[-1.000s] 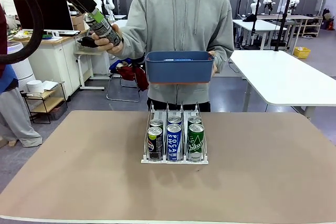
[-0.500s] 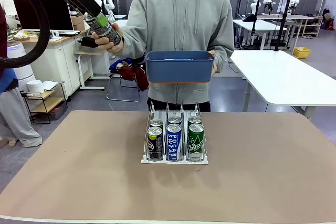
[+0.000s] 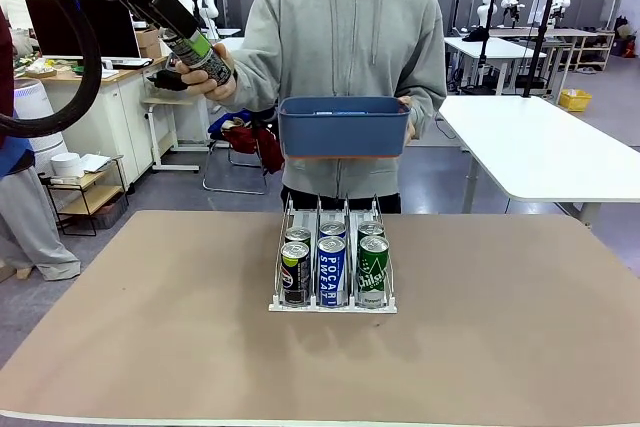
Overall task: Fill the beverage cans into the dispenser.
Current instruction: Pick up the Pepsi coke handed by the human, then place the picked Pepsi coke in the line of the Automatic Can Dispenser with the same cans.
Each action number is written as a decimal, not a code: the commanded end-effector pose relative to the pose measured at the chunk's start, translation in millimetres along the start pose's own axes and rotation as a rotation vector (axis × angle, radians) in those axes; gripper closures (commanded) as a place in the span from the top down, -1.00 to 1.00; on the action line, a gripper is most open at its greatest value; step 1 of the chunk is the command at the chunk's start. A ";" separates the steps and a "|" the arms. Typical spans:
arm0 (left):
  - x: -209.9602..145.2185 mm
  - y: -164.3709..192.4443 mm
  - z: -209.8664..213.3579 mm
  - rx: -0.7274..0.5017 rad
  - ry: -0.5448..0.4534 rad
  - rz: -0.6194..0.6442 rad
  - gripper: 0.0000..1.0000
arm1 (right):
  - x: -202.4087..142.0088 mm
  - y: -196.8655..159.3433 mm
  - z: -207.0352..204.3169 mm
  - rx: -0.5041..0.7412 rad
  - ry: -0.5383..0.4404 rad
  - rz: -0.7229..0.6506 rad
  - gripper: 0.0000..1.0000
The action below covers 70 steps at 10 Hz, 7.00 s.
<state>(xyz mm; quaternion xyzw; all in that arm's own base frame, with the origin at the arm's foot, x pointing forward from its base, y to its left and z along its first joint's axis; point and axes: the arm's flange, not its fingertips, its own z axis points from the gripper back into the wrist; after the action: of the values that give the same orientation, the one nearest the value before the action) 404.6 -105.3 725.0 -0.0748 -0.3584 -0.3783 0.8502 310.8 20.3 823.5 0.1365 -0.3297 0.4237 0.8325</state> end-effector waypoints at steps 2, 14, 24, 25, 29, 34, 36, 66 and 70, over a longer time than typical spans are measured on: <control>-5.9 2.5 -9.7 -0.018 -0.032 -0.001 1.00 | -3.3 3.3 -3.4 0.013 -0.020 -0.001 1.00; -1.3 1.9 -2.8 -0.006 -0.026 0.006 -0.74 | -3.3 3.3 -3.4 0.013 -0.020 -0.001 1.00; -4.5 4.6 -3.1 -0.014 -0.023 -0.005 -1.00 | -3.3 3.3 -3.4 0.013 -0.020 -0.001 1.00; 0.2 1.0 -2.1 0.001 -0.007 0.005 -0.22 | -3.3 3.3 -3.4 0.013 -0.020 -0.001 1.00; 0.2 1.0 -2.1 0.001 -0.007 0.005 -0.22 | -3.3 3.3 -3.4 0.013 -0.020 -0.001 1.00; 0.2 1.0 -2.1 0.001 -0.007 0.005 -0.22 | -3.3 3.3 -3.4 0.013 -0.020 -0.001 1.00; 0.2 1.0 -2.1 0.001 -0.007 0.005 -0.22 | -3.3 3.3 -3.4 0.013 -0.020 -0.001 1.00; -34.1 -131.6 -9.8 0.033 0.255 0.115 0.15 | -3.3 3.3 -3.4 0.013 -0.020 -0.001 1.00; -60.3 -187.7 -21.4 0.010 0.266 0.000 0.15 | -3.3 3.3 -3.4 0.013 -0.020 -0.001 1.00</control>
<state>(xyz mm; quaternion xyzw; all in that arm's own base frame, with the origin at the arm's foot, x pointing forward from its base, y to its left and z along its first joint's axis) 262.1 -215.7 643.2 -0.0260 -0.2285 -0.3797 0.8961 310.8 20.2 823.1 0.1365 -0.3294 0.4235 0.8327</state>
